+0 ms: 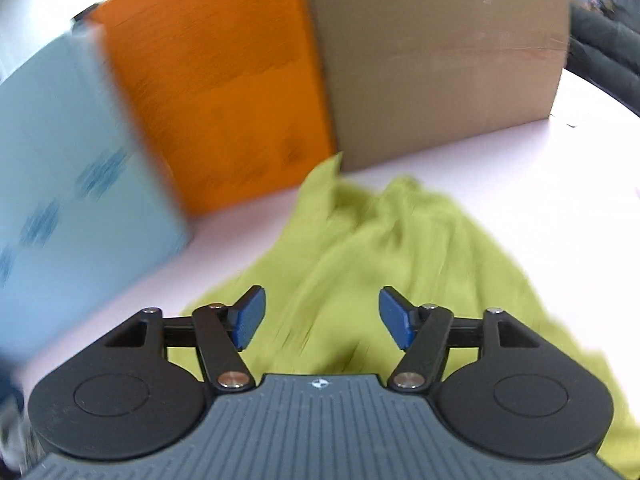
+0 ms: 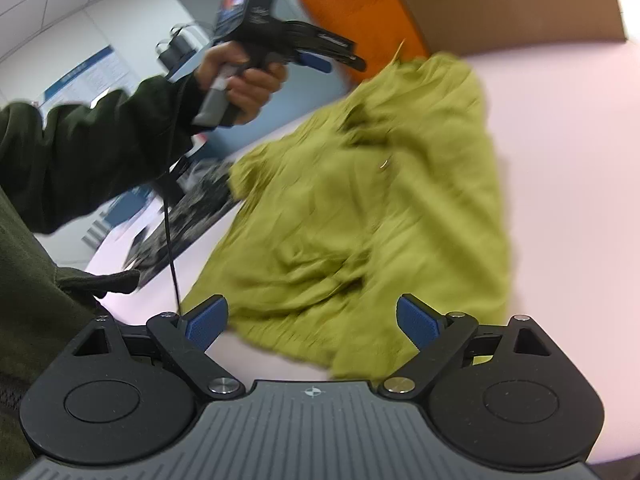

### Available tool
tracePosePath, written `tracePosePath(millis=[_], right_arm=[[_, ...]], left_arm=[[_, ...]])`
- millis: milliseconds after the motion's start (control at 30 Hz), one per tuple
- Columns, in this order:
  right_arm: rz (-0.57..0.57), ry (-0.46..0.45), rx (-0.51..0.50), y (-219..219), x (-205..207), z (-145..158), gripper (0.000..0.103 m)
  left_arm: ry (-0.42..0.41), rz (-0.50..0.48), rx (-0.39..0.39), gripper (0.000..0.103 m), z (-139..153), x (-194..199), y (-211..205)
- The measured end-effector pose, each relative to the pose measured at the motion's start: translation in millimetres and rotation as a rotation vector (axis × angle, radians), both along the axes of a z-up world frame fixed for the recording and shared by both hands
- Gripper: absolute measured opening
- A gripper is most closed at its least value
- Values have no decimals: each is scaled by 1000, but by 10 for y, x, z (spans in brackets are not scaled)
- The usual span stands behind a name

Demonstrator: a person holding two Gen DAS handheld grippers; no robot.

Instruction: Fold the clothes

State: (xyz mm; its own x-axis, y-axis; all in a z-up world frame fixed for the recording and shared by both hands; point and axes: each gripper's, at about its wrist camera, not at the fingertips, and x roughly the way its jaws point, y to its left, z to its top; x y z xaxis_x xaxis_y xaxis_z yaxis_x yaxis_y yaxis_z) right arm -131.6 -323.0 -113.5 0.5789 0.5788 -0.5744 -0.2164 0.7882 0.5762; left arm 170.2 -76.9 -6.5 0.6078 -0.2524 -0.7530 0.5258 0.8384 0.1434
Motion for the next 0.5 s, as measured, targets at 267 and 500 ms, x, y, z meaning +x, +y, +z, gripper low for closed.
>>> tracePosePath(millis=[267, 500], right_arm=[[168, -2, -36, 90, 278, 313, 94], [350, -101, -111, 656, 825, 682, 95]], left_arm=[[118, 282, -120, 63, -9, -861, 1619], [152, 530, -236, 65, -87, -1121, 2573]])
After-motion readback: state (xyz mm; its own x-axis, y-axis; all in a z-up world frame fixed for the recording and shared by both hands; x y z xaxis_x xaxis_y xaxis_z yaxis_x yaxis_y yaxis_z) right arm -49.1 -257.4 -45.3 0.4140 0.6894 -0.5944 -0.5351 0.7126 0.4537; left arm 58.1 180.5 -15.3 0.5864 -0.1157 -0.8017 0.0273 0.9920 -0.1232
